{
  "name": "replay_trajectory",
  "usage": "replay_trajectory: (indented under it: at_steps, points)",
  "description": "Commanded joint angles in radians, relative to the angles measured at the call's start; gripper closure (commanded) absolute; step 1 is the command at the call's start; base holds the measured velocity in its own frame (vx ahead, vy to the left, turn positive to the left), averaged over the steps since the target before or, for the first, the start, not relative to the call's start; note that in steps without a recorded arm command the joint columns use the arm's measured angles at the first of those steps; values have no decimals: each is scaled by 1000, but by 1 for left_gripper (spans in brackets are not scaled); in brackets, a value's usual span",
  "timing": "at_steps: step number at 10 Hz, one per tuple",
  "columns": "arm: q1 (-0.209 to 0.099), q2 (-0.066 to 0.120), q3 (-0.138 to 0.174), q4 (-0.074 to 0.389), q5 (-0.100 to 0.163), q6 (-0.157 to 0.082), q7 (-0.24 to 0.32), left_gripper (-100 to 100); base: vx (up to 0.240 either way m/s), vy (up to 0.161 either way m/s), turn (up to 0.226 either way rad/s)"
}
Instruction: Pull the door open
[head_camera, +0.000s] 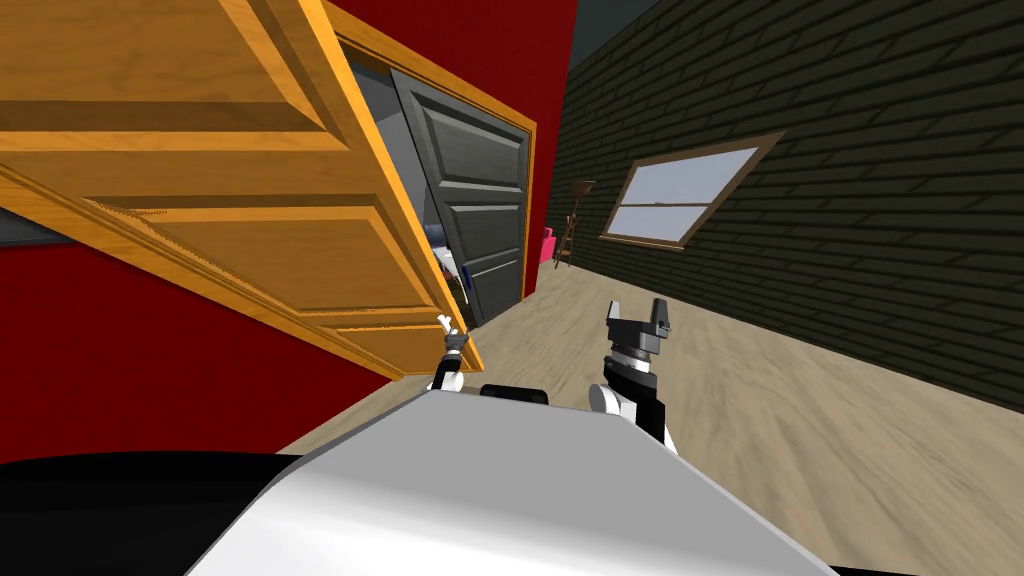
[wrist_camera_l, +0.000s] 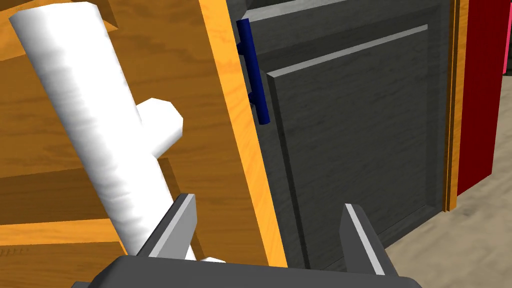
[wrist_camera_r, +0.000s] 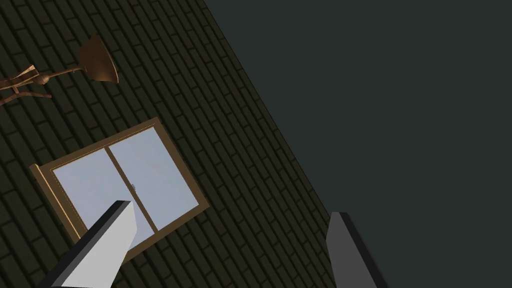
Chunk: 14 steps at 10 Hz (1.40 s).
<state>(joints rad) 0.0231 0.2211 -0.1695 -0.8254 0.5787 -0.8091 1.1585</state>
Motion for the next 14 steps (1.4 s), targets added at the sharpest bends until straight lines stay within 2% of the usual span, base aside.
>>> replay_trajectory:
  at_steps: [1,4,5,6,7,8,9,11,13,14]
  points:
    - [3,13,4,10,24,1,44,-100,-72,27,-51]
    - [-4,13,-15,5,60,-1,118,-100,-108,38,-99]
    - [-4,13,-15,5,60,-1,118,-100,-72,35,-31]
    - [-7,12,-24,3,75,-2,149,-100,-79,33,-61]
    - [-8,12,-27,3,81,-2,159,-100,-113,20,-73]
    - [-19,3,-36,-4,69,-10,150,-100,-53,-15,-63]
    - [-1,21,-41,6,70,-38,180,-100,15,-7,-168]
    - [13,36,-40,15,71,-58,199,-100,36,24,-114]
    - [41,67,-40,35,75,-100,237,-100,61,35,-128]
    - [41,67,-40,35,75,-100,237,-100,39,26,-29]
